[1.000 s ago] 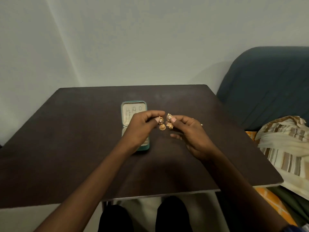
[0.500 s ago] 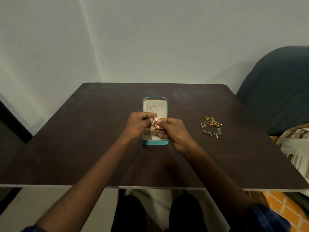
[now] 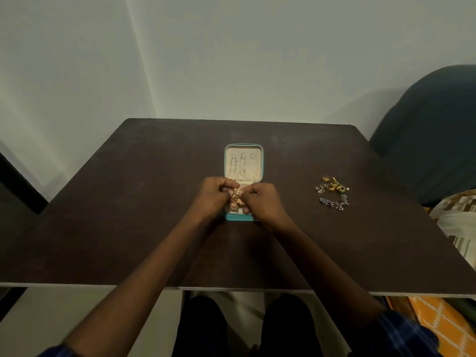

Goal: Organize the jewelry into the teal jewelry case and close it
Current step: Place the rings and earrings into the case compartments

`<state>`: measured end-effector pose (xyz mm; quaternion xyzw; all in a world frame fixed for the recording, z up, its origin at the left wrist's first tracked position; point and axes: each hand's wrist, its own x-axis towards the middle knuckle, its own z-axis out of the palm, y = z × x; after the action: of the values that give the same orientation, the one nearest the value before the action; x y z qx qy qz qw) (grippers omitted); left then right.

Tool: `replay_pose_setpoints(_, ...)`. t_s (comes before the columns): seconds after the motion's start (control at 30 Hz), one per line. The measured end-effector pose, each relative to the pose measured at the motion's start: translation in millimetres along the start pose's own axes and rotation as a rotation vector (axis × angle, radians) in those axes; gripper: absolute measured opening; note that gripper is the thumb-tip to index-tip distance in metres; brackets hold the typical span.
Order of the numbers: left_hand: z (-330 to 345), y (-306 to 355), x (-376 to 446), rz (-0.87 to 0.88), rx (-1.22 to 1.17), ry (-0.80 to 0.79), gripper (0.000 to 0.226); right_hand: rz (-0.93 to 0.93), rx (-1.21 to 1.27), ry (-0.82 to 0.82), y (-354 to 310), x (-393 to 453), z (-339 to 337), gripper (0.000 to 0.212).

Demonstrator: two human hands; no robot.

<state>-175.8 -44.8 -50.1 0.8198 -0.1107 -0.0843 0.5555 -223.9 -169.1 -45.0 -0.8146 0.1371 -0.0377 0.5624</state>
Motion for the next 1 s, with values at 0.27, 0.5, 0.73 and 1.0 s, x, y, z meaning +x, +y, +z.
replay_pose_setpoints(0.27,1.1,-1.8,4.8,0.037,0.189,0.069,0.022,-0.024,-0.11,0.006,-2.7,-0.9,-1.6,0.028)
replay_pose_setpoints(0.5,-0.9,-2.3,4.6,0.056,0.248,0.089,0.019,-0.063,-0.153,-0.027,-6.1,-2.2,-2.9,0.018)
replay_pose_setpoints(0.73,2.4,-1.1,2.4,0.096,0.4,0.1,0.02,-0.074,-0.256,-0.091,-8.8,0.8,-1.5,0.029)
replay_pose_setpoints(1.0,9.2,2.7,-1.9,0.164,0.518,0.107,0.018,-0.094,-0.244,-0.062,-5.0,0.2,-2.1,0.024)
